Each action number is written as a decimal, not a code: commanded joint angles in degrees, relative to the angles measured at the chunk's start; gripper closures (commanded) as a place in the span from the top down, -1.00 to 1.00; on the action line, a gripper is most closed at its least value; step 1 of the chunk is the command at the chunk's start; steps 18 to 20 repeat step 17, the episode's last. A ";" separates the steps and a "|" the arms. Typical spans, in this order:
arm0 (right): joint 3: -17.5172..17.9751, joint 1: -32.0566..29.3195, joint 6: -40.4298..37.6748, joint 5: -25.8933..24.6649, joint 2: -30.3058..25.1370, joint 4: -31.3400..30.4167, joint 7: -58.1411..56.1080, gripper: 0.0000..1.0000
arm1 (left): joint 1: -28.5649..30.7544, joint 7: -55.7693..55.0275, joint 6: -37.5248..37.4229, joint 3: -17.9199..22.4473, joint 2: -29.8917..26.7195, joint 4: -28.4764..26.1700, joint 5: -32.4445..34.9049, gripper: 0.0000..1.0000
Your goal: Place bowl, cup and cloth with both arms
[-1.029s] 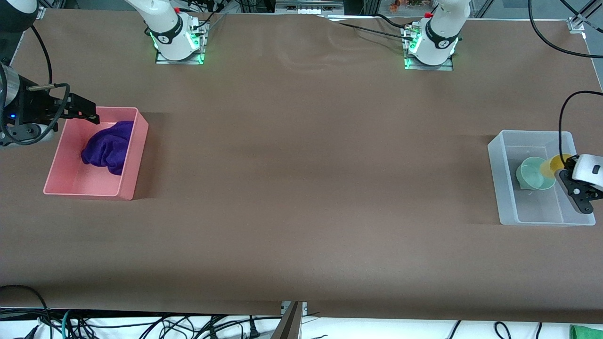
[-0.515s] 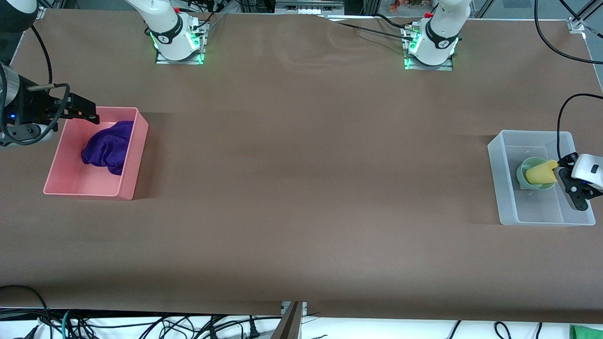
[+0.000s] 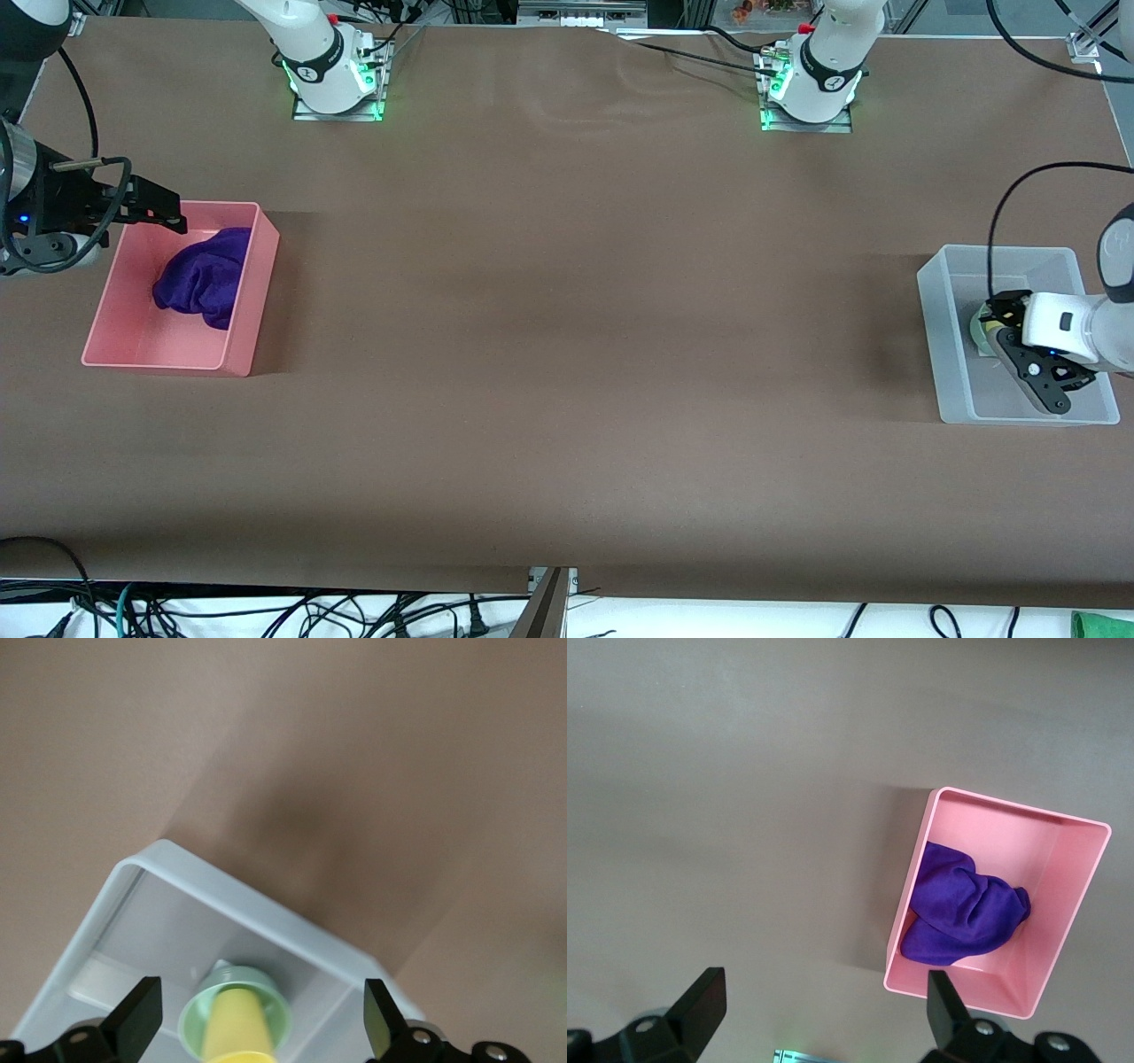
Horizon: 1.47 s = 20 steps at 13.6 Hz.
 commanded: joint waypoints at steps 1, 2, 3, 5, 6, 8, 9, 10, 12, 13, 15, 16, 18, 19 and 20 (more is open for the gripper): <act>0.27 -0.13 -0.10 -0.70 0.24 0.62 0.55 1.00 | 0.54 -14.85 -3.54 -3.07 -1.71 -0.48 -4.53 1.00; 0.27 -0.13 -0.10 -0.70 0.24 0.62 0.64 1.00 | 0.01 -19.43 -3.55 -3.17 -3.01 -0.65 -5.85 1.00; 0.27 -0.13 -0.10 -0.70 0.24 0.62 1.08 1.00 | -2.86 -23.56 -3.47 -2.30 -4.42 -1.00 -7.35 1.00; 0.27 -0.13 -0.19 -0.70 0.24 0.62 3.36 1.00 | -9.36 -31.83 -3.64 1.99 -8.62 -1.44 -9.02 1.00; 0.27 -0.13 -0.10 -0.70 0.24 0.62 3.37 1.00 | -13.66 -35.00 -3.64 5.76 -11.09 -1.62 -10.16 1.00; 0.27 -0.13 -0.10 -0.70 0.33 0.62 3.37 1.00 | -24.02 -39.50 -3.12 17.16 -17.75 -5.02 -17.16 1.00; 0.27 -0.13 -0.10 -0.70 0.41 0.62 3.37 1.00 | -30.16 -40.38 -2.50 23.57 -21.10 -7.83 -20.34 1.00; 0.27 -0.13 -0.10 -0.70 0.41 0.71 3.37 1.00 | -36.06 -41.00 -0.67 30.16 -24.44 -10.99 -21.67 1.00; 0.18 -0.21 -0.10 -0.70 0.41 0.62 3.28 1.00 | -39.63 -43.02 7.04 34.71 -30.77 -17.75 -22.56 1.00; 0.18 -0.21 -0.10 -0.70 0.50 0.62 3.28 1.00 | -39.63 -43.20 7.86 34.71 -32.97 -20.23 -22.65 1.00; 0.18 -0.21 -0.10 -0.70 0.50 0.62 3.28 1.00 | -39.54 -43.21 7.96 34.71 -33.35 -21.31 -22.74 1.00; 0.18 -0.21 -0.10 -0.70 0.50 0.62 3.28 1.00 | -39.63 -43.29 7.96 34.71 -33.35 -21.31 -22.65 1.00; 0.18 -0.21 -0.10 -0.70 0.59 0.62 3.28 1.00 | -39.63 -43.29 7.96 34.71 -33.35 -21.31 -22.74 1.00; 0.18 -0.21 -0.10 -0.70 0.59 0.62 3.28 1.00 | -39.63 -43.29 7.96 34.71 -33.35 -21.31 -22.74 1.00; 0.18 -0.21 -0.10 -0.70 0.59 0.62 3.28 1.00 | -39.63 -43.29 7.96 34.71 -33.35 -21.31 -22.74 1.00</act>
